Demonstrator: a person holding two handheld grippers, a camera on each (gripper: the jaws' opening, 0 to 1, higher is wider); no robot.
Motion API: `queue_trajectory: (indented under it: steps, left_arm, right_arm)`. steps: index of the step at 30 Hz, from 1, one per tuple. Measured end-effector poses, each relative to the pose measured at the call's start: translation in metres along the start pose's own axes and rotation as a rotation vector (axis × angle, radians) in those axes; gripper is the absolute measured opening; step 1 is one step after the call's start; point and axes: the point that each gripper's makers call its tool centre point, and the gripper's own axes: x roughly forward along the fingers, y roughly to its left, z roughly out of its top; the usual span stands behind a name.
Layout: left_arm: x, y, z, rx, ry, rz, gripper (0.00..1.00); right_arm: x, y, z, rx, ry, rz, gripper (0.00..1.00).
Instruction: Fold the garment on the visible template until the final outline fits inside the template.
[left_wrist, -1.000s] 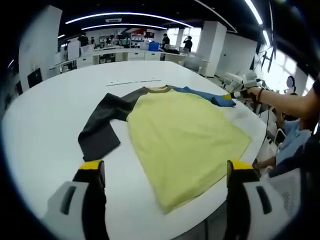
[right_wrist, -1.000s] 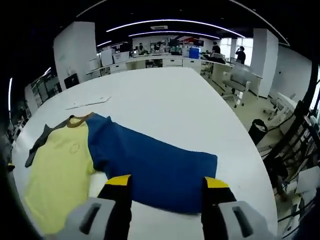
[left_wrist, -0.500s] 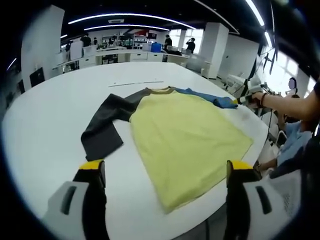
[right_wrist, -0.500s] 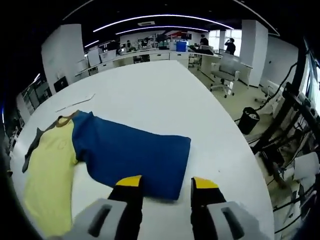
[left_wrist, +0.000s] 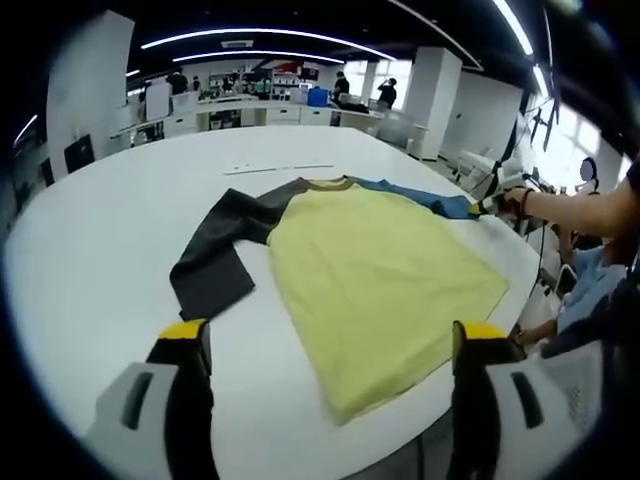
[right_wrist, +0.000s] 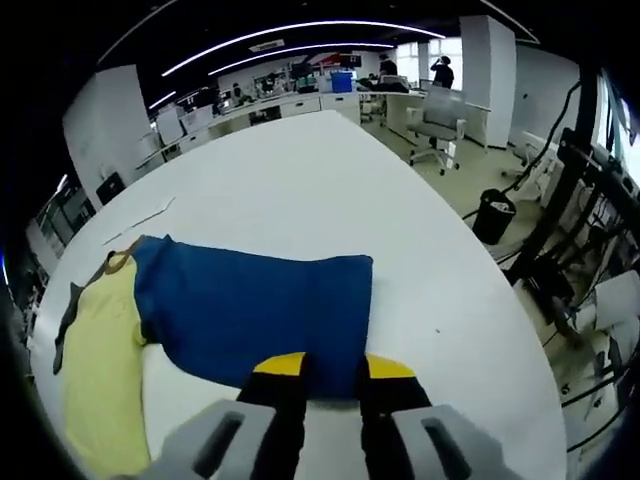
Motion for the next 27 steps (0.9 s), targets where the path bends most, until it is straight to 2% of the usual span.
queue_trajectory:
  steps: [12, 20, 27]
  left_arm:
    - [0.000, -0.001, -0.004, 0.003, 0.010, -0.001, 0.98]
    - [0.000, 0.000, -0.001, 0.003, 0.001, -0.002, 0.99]
    - [-0.001, -0.001, -0.001, 0.015, 0.001, -0.007, 0.99]
  right_arm:
    - [-0.009, -0.014, 0.002, 0.014, -0.005, -0.033, 0.05]
    - [-0.012, -0.012, 0.003, -0.001, -0.001, -0.037, 0.02]
    - [-0.016, -0.009, 0.012, -0.016, -0.011, -0.035, 0.00]
